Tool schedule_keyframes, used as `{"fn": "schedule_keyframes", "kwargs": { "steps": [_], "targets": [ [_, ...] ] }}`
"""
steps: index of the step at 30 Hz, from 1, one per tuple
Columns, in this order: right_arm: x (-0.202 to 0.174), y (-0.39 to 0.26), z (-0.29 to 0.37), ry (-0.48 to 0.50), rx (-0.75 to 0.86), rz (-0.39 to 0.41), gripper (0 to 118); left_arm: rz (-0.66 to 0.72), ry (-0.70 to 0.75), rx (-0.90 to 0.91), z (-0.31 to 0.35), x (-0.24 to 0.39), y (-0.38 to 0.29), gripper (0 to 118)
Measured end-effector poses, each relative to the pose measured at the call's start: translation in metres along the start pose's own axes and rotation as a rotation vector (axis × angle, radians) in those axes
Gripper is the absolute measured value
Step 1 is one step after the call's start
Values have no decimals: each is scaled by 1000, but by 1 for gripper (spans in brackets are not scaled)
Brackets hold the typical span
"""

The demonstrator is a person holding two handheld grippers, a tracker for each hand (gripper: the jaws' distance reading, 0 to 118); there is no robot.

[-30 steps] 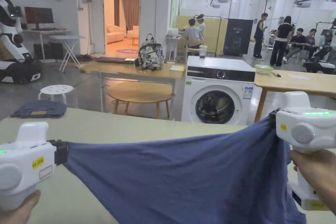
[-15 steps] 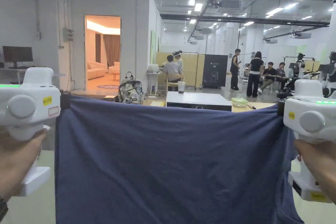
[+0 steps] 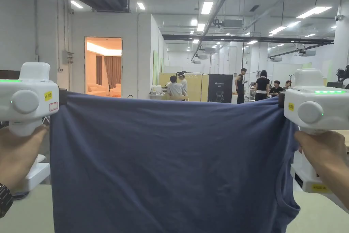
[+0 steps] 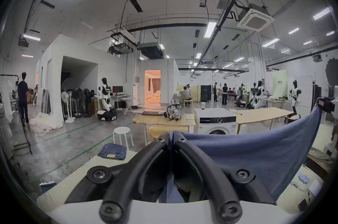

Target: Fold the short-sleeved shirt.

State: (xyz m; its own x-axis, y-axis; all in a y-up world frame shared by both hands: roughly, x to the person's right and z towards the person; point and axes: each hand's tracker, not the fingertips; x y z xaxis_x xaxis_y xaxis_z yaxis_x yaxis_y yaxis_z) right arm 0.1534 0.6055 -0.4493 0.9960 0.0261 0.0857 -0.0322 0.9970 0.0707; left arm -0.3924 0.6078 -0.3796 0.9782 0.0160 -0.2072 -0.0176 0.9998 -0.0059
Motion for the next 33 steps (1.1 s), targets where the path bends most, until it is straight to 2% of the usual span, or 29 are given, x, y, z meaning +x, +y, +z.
{"fn": "schedule_keyframes", "kwargs": {
  "steps": [7, 16, 24, 33],
  "targets": [
    [-8, -19, -11, 3, -5, 24, 4, -12, 9, -25, -17, -9, -27, 0],
    [-7, -103, 23, 14, -111, 106, 4, -39, -11, -144, 4, -14, -121, 0],
    [3, -168, 100, 16, -179, 155, 4, -11, -45, -203, 67, -19, -192, 0],
    [28, -204, 196, 8, -211, 155, 4, 13, -80, -193, 171, -18, -223, 0]
  ]
}}
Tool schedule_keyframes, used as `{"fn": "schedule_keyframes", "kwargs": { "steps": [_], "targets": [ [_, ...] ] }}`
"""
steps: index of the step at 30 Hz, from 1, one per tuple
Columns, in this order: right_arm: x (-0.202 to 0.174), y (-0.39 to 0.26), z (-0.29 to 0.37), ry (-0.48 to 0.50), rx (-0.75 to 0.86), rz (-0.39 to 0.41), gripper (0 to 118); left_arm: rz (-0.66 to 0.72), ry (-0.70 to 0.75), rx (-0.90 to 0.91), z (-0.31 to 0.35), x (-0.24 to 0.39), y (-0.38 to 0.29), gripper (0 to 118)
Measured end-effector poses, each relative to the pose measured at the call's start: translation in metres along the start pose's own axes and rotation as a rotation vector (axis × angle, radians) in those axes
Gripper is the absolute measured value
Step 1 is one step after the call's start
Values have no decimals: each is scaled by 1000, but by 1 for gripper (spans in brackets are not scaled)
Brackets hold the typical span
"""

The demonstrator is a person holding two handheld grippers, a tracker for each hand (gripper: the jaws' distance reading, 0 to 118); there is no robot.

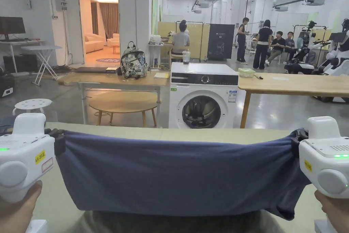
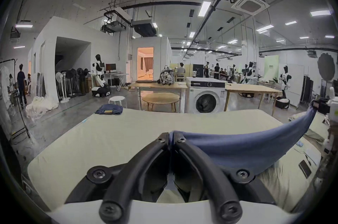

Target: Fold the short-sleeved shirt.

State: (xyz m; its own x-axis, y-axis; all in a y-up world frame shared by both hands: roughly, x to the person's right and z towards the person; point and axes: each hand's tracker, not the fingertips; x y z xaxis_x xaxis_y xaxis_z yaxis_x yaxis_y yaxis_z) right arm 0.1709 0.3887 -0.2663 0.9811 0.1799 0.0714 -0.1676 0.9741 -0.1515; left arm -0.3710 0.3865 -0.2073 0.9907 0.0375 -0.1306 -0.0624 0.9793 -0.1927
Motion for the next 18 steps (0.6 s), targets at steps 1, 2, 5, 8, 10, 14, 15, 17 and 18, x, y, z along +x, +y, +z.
{"fn": "schedule_keyframes", "kwargs": {
  "steps": [1, 2, 5, 8, 10, 14, 15, 17, 18],
  "targets": [
    [1, -5, 9, 3, -13, 3, 4, -6, 2, 1, 8, -1, -4, 0],
    [2, -10, 17, 4, -16, -2, 4, -8, 1, 0, 16, -1, -9, 0],
    [3, -25, 39, 4, -34, 3, 3, -3, -5, -7, 36, -3, -24, 0],
    [5, -44, 57, 12, -64, -3, 4, -3, -2, -33, 54, -3, -43, 0],
    [4, -57, 67, 19, -90, 11, 4, 9, -16, -57, 65, -5, -58, 0],
    [6, -94, 84, 38, -170, 12, 4, 27, -23, -128, 83, -10, -96, 0],
    [7, -103, 88, 45, -198, 8, 4, 30, -29, -145, 87, -11, -105, 0],
    [8, -123, 95, 54, -249, 9, 4, 38, -33, -220, 92, -13, -126, 0],
    [8, -132, 98, 60, -277, 12, 4, 39, -37, -251, 94, -14, -135, 0]
  ]
}}
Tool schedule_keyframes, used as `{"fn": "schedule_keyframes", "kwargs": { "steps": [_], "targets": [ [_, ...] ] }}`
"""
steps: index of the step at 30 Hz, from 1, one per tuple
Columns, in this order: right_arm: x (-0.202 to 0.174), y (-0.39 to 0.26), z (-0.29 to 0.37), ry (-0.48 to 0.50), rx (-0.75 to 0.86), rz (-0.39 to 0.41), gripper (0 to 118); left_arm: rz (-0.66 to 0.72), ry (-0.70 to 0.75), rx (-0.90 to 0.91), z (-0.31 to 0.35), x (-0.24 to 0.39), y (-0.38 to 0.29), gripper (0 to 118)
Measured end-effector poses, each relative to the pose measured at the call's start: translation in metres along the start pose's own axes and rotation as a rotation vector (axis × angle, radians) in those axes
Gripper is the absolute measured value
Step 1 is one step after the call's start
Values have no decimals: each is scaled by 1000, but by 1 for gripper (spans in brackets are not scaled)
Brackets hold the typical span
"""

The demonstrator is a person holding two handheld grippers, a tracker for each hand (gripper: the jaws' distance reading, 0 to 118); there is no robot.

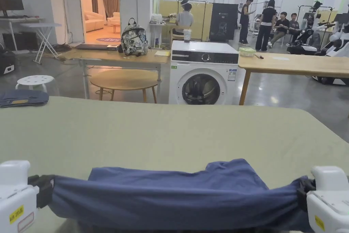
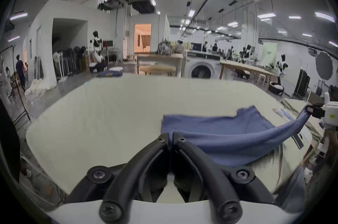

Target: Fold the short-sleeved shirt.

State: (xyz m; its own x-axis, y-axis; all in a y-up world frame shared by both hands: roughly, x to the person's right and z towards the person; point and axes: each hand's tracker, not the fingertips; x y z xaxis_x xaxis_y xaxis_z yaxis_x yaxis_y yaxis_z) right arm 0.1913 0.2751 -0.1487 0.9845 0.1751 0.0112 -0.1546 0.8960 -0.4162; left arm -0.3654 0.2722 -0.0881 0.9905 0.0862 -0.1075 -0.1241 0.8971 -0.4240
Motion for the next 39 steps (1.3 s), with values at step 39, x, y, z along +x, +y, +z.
{"fn": "schedule_keyframes", "kwargs": {
  "steps": [39],
  "targets": [
    [-9, -119, -18, -31, -541, 113, 50, 1, 18, -505, -36, -13, -117, 15]
  ]
}}
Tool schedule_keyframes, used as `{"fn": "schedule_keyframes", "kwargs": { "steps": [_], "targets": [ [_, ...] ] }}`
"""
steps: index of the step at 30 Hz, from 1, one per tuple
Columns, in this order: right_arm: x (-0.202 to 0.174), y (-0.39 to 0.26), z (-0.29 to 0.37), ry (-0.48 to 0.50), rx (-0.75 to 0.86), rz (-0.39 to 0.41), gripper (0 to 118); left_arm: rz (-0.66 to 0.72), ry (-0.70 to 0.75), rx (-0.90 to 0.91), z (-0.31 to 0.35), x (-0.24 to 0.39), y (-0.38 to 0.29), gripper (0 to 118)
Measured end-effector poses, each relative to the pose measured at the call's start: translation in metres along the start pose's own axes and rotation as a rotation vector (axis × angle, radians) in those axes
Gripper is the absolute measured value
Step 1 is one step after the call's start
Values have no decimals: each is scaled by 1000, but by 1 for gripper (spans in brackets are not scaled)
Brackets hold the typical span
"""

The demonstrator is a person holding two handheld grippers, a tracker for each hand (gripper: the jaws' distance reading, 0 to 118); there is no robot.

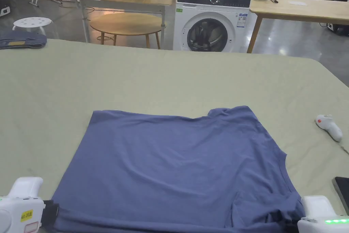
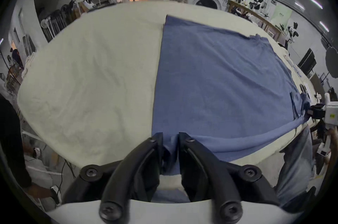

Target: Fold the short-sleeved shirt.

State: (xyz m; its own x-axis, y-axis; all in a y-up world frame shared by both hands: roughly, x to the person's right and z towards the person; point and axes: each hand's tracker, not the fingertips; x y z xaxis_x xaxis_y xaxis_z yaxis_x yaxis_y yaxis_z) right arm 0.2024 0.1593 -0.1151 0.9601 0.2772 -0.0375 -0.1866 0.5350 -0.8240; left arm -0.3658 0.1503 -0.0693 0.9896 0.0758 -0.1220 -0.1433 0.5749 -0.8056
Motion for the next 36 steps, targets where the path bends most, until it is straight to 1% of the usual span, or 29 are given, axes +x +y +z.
{"fn": "schedule_keyframes", "kwargs": {
  "steps": [3, 7, 8, 11, 14, 17, 18, 19, 21, 22, 24, 26, 31, 34, 36],
  "targets": [
    [-1, 10, 20, 3, 82, -22, 50, 5, -4, 91, 15, 8, 12, 16],
    [-10, 28, 43, 61, 236, -66, 50, 6, -33, 237, 34, 26, 32, 17],
    [-14, 32, 46, 60, 272, -77, 50, 3, -36, 265, 37, 31, 37, 16],
    [-27, 43, 52, 50, 353, -93, 50, 0, -46, 311, 44, 48, 49, 16],
    [-38, 51, 60, 93, 445, -132, 50, -10, -69, 362, 49, 61, 58, 16],
    [-50, 57, 70, 96, 547, -153, 49, -38, -84, 426, 55, 76, 65, 16],
    [-54, 58, 73, 89, 583, -156, 45, -52, -80, 451, 58, 82, 66, 16],
    [-58, 59, 76, 84, 614, -158, 37, -64, -73, 472, 60, 87, 67, 16],
    [-65, 62, 82, 70, 675, -171, 14, -79, -69, 509, 62, 93, 69, 15],
    [-69, 62, 84, 62, 705, -178, 11, -85, -76, 531, 64, 97, 70, 11],
    [-73, 63, 88, 58, 736, -187, 0, -92, -64, 539, 60, 100, 72, 1],
    [-73, 64, 91, 65, 766, -203, 0, -102, -55, 553, 61, 104, 73, 0],
    [-75, 67, 91, 94, 768, -218, 0, -84, -58, 549, 56, 104, 75, 0],
    [-77, 70, 85, 106, 752, -210, 0, -63, -51, 510, 50, 98, 76, 0],
    [-78, 69, 82, 119, 734, -200, 0, -56, -44, 454, 45, 93, 75, 0]
  ]
}}
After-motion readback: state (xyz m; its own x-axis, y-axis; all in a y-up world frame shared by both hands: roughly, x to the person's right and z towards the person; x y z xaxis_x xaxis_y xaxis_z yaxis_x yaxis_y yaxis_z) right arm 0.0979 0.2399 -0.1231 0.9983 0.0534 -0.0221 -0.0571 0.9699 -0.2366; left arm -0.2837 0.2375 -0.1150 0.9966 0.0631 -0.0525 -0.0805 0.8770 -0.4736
